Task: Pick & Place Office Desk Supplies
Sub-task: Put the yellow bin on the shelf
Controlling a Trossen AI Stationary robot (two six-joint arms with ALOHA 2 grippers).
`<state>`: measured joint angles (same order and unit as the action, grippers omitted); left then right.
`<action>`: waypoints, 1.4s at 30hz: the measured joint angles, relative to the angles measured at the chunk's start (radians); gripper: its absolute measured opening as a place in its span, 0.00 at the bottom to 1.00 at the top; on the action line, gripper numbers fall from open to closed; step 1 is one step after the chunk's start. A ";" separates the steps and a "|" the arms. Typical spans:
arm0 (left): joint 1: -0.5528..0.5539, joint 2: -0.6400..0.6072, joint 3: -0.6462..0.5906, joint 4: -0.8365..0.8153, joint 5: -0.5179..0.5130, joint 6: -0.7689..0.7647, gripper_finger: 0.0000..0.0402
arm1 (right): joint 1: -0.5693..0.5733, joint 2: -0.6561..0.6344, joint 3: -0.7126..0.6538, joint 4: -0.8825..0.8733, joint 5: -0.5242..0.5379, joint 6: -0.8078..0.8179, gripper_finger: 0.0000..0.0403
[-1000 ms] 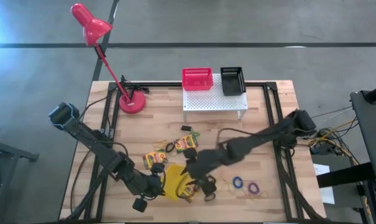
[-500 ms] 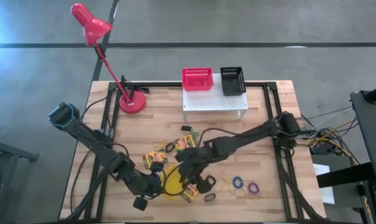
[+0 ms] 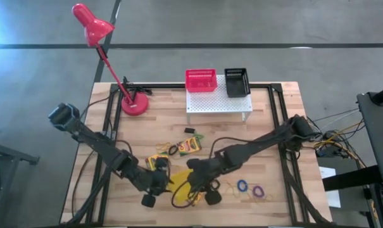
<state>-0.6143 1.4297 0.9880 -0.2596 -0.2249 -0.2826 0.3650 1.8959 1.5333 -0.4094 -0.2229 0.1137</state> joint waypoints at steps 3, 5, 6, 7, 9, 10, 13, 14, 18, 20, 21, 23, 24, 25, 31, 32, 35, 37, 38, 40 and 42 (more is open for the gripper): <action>0.011 -0.051 0.034 -0.066 -0.003 0.018 0.50 | 0.011 -0.039 0.000 -0.081 0.030 0.052 0.03; 0.011 -0.089 0.047 -0.109 -0.015 0.019 0.53 | 0.011 -0.062 0.000 -0.124 0.045 0.085 0.03; 0.010 -0.110 0.050 -0.125 -0.028 0.019 0.54 | 0.011 -0.078 0.000 -0.153 0.051 0.095 0.03; 0.009 -0.130 0.051 -0.135 -0.049 0.018 0.55 | 0.010 -0.092 0.000 -0.176 0.069 0.104 0.03; 0.004 -0.164 0.036 -0.157 -0.103 0.003 0.55 | 0.008 -0.122 0.012 -0.214 0.140 0.107 0.03; 0.002 -0.177 0.024 -0.161 -0.136 -0.014 0.55 | 0.008 -0.135 0.024 -0.249 0.190 0.104 0.03; -0.007 -0.198 -0.029 -0.157 -0.232 -0.077 0.54 | -0.013 -0.161 0.079 -0.345 0.341 0.064 0.03; -0.008 -0.199 -0.050 -0.143 -0.259 -0.102 0.53 | -0.027 -0.164 0.100 -0.385 0.385 0.041 0.03; -0.008 -0.188 -0.154 -0.042 -0.309 -0.204 0.50 | -0.113 -0.161 0.185 -0.511 0.490 -0.064 0.03; -0.008 -0.179 -0.215 0.057 -0.308 -0.226 0.49 | -0.174 -0.161 0.209 -0.547 0.493 -0.120 0.03; -0.009 -0.174 -0.243 0.112 -0.307 -0.232 0.48 | -0.207 -0.161 0.212 -0.548 0.493 -0.146 0.03; -0.010 -0.172 -0.295 0.229 -0.307 -0.250 0.47 | -0.273 -0.160 0.212 -0.555 0.491 -0.190 0.03; -0.010 -0.172 -0.320 0.275 -0.307 -0.255 0.46 | -0.304 -0.159 0.210 -0.557 0.487 -0.208 0.03; -0.010 -0.171 -0.341 0.324 -0.307 -0.259 0.45 | -0.335 -0.159 0.206 -0.556 0.478 -0.228 0.03; -0.010 -0.171 -0.407 0.457 -0.307 -0.269 0.43 | -0.461 -0.158 0.156 -0.557 0.425 -0.315 0.03; -0.010 -0.171 -0.408 0.458 -0.307 -0.269 0.42 | -0.474 -0.158 0.147 -0.556 0.423 -0.324 0.03; -0.010 -0.171 -0.404 0.462 -0.307 -0.269 0.42 | -0.500 -0.158 0.124 -0.555 0.423 -0.355 0.03; -0.010 -0.171 -0.401 0.462 -0.307 -0.268 0.42 | -0.511 -0.158 0.106 -0.549 0.423 -0.371 0.03; -0.010 -0.171 -0.399 0.462 -0.307 -0.268 0.42 | -0.514 -0.158 0.097 -0.545 0.423 -0.377 0.03; -0.010 -0.171 -0.399 0.462 -0.307 -0.268 0.42 | -0.516 -0.158 0.082 -0.544 0.423 -0.387 0.03; -0.011 -0.171 -0.399 0.462 -0.307 -0.268 0.42 | -0.519 -0.158 0.073 -0.543 0.424 -0.401 0.03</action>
<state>-0.6250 1.2587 0.5888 0.2024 -0.5320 -0.5507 -0.1538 1.7382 1.6064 -0.9528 0.2007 -0.2869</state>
